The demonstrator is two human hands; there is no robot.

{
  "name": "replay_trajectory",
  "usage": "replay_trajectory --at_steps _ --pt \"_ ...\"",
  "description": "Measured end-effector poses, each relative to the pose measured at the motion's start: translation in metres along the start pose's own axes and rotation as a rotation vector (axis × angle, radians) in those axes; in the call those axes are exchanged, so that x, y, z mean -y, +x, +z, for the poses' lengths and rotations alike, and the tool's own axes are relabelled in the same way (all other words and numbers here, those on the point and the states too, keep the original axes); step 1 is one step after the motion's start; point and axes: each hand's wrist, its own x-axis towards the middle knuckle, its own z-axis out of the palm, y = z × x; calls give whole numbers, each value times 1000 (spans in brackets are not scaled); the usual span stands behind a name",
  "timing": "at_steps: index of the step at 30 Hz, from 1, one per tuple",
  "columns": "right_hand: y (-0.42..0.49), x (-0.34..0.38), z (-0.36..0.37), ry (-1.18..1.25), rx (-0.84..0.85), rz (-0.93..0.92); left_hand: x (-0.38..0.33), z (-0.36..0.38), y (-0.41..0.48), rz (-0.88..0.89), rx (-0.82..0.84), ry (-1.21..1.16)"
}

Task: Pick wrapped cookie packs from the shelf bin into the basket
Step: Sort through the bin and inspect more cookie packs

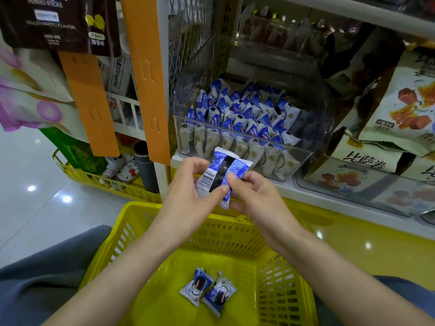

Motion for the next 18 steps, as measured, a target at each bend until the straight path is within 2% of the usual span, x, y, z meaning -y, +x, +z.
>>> replay_trajectory --at_steps 6,10,18 --pt "-1 -2 1 -8 -34 8 5 -7 -1 169 63 244" --pt "-1 -4 2 11 -52 -5 7 -10 -1 210 118 395" --pt "0 -5 4 -8 2 -46 -5 -11 -7 360 26 671"
